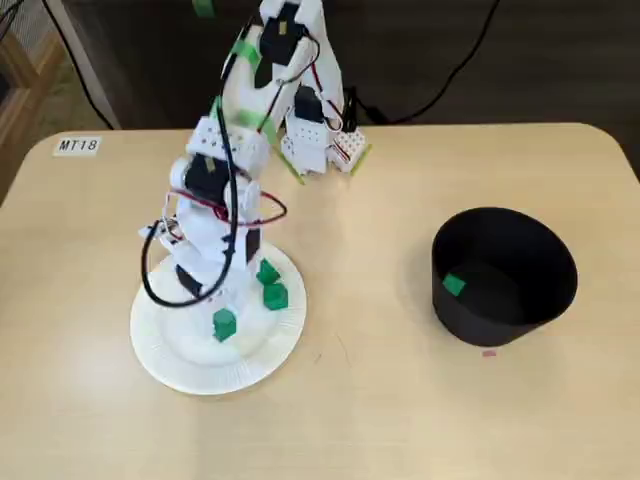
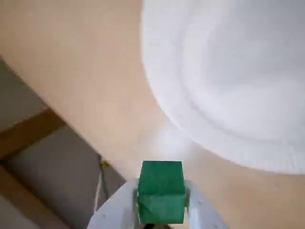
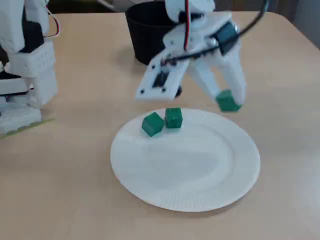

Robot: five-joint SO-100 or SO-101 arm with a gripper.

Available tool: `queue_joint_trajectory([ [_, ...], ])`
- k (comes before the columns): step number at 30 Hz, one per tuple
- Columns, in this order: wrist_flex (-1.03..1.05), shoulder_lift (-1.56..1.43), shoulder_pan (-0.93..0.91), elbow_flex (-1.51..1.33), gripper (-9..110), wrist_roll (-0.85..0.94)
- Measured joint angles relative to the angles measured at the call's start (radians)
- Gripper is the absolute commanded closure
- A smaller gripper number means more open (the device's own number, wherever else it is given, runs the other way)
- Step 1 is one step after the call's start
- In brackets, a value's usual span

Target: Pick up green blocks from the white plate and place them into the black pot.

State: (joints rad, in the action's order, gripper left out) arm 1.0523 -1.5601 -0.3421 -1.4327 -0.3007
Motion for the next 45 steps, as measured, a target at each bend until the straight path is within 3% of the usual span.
queue_joint_trajectory([
  [8, -0.103, -0.334, 0.568, -0.041, 104, 0.126],
  [12, -0.348, -0.5, 0.833, -0.316, 104, 0.135],
  [16, -0.535, -0.502, 0.979, -0.586, 104, 0.155],
  [23, -0.643, -0.383, 1.009, -0.678, 104, 0.21],
  [26, -0.634, -0.364, 1.009, -0.68, 80, 0.218],
  [31, -0.583, -0.362, 1.008, -0.687, 70, 0.241],
  [32, -0.572, -0.362, 1.006, -0.687, 73, 0.245],
  [35, -0.543, -0.368, 0.992, -0.687, 100, 0.249],
  [36, -0.523, -0.38, 0.982, -0.687, 104, 0.242],
  [45, -0.221, -0.611, 0.746, -0.687, 104, 0.221],
])
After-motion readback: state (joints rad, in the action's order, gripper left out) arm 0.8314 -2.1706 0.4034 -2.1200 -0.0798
